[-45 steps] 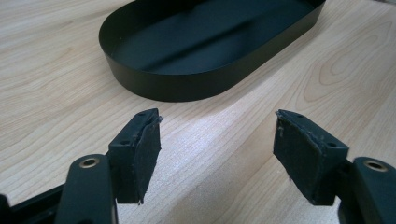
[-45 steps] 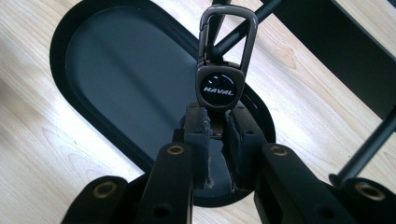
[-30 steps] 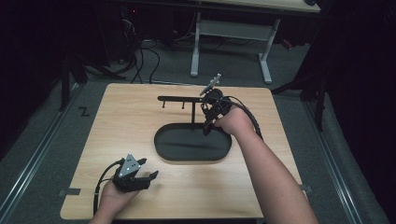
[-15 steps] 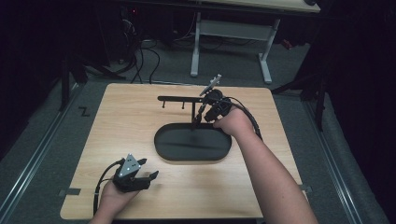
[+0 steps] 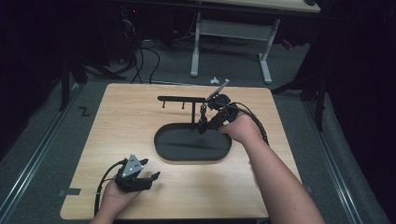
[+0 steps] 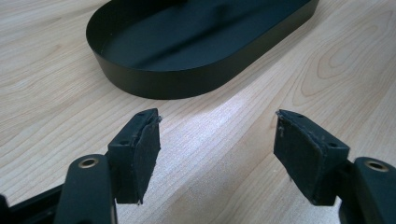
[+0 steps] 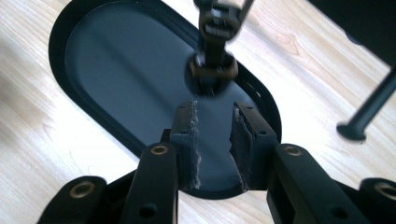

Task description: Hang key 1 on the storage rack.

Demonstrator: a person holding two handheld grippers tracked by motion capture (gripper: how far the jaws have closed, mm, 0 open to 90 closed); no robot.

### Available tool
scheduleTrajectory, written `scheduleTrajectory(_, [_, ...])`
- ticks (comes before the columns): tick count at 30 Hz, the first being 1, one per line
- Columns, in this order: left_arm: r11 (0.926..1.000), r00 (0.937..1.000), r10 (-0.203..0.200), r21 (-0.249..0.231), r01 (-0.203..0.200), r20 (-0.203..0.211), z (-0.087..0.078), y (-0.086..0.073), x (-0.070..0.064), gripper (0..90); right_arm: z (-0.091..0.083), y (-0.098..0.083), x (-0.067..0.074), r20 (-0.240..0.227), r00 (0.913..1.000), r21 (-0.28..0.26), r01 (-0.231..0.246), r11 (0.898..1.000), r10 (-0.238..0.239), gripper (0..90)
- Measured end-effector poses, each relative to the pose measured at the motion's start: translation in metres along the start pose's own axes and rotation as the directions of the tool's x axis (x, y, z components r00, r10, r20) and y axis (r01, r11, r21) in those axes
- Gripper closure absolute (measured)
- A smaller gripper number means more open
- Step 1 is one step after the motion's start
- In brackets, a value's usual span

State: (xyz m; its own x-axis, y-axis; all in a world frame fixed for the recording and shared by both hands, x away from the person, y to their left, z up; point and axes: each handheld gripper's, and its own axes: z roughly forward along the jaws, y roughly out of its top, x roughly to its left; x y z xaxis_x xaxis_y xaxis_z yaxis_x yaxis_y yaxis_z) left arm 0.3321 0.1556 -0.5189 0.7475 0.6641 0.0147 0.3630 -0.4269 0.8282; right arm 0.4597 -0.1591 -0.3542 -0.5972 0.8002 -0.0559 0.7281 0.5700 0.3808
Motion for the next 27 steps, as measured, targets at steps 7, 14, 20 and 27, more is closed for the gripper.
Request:
scheduleTrajectory(7, [1.0, 1.0, 0.004, 0.008, -0.004, 0.0, 0.002, 0.0, 0.0, 32.0, -0.001, -0.017, -0.001, 0.004, 1.0, -0.003, 0.005, 1.0, -0.005, 66.3])
scheduleTrajectory(14, [0.9999, 1.0, 0.007, 0.012, -0.007, 0.002, 0.003, -0.001, -0.002, 31.7, -0.003, -0.037, -0.001, 0.0, 1.0, -0.014, -0.008, 1.0, 0.008, 61.3])
scheduleTrajectory(20, [0.9999, 0.9999, 0.009, 0.013, -0.009, 0.008, 0.004, -0.002, -0.002, 31.4, -0.002, -0.059, 0.0, -0.01, 0.9999, -0.037, -0.008, 0.999, 0.008, 57.5])
scheduleTrajectory(27, [0.9996, 1.0, -0.007, 0.028, 0.007, 0.002, 0.005, -0.001, -0.001, 29.0, 0.003, -0.092, 0.002, -0.028, 0.9991, -0.076, -0.034, 0.997, 0.032, 52.3])
